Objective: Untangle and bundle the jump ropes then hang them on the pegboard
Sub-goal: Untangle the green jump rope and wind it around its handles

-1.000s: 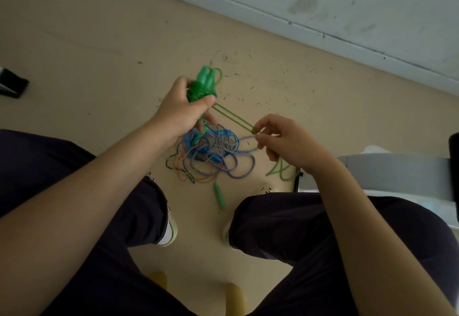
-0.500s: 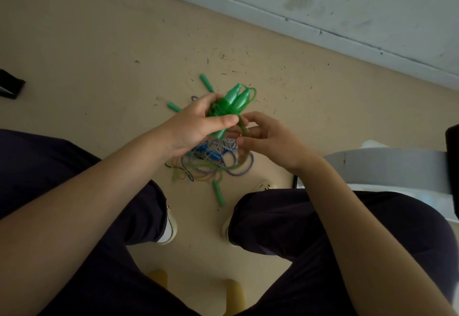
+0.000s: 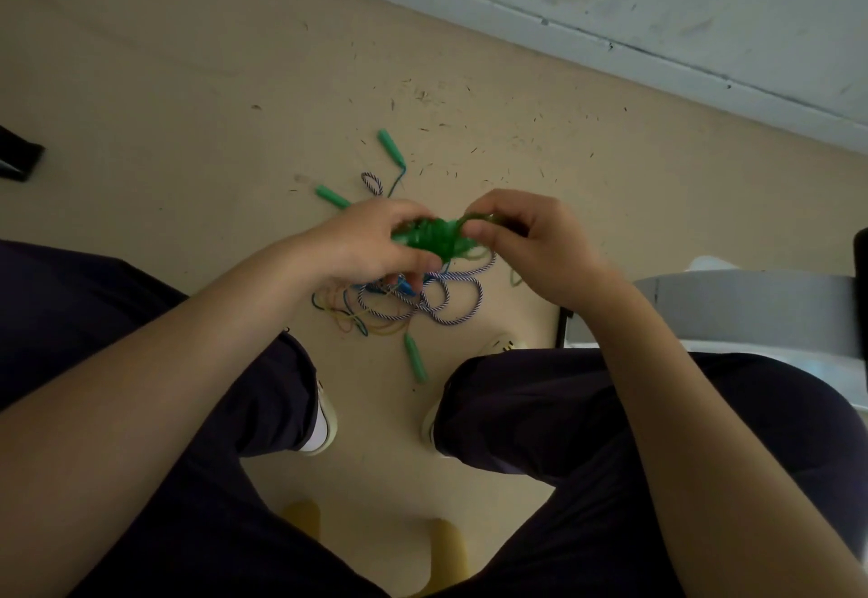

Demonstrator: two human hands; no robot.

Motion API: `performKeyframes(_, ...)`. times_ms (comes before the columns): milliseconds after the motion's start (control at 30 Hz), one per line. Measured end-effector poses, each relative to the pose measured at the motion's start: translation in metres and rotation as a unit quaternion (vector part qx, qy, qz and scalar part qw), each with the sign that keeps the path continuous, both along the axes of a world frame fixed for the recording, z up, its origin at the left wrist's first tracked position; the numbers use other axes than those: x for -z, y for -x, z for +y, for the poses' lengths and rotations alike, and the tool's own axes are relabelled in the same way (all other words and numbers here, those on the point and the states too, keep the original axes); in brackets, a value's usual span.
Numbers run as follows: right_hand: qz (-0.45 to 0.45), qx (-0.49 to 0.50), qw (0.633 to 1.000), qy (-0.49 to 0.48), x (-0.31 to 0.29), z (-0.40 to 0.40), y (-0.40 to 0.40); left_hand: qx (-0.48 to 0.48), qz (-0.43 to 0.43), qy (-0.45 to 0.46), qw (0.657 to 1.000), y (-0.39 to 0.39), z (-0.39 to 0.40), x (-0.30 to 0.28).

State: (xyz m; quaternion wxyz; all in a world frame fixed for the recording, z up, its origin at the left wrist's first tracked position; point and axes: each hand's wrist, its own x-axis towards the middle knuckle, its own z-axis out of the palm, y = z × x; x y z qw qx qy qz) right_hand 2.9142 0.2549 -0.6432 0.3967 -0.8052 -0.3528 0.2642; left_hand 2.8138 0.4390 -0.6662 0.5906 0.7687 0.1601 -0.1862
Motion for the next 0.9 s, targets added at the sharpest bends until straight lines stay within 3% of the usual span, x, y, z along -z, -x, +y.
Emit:
performKeyframes(100,0.004,0.057,0.998,-0.011,-0.002,0.000,-0.002,0.097,0.013,0.047,0.994,0.004,-0.005,-0.005)
performKeyframes(233,0.041,0.076,0.996,-0.033,-0.001,0.004,0.002,0.117,0.007,0.092,0.989,0.005,-0.005,-0.010)
performKeyframes(533,0.083,0.084,0.992,-0.052,0.005,0.004,0.003,0.033,-0.045,0.050,0.997,0.005,-0.009,-0.002)
performKeyframes(733,0.185,0.051,0.981,-0.019,-0.001,0.005,0.008,-0.032,-0.106,0.081,0.990,0.005,-0.010,-0.006)
performKeyframes(900,0.204,0.043,0.978,-0.026,-0.003,0.010,0.012,-0.102,-0.089,0.099,0.986,0.004,-0.013,-0.006)
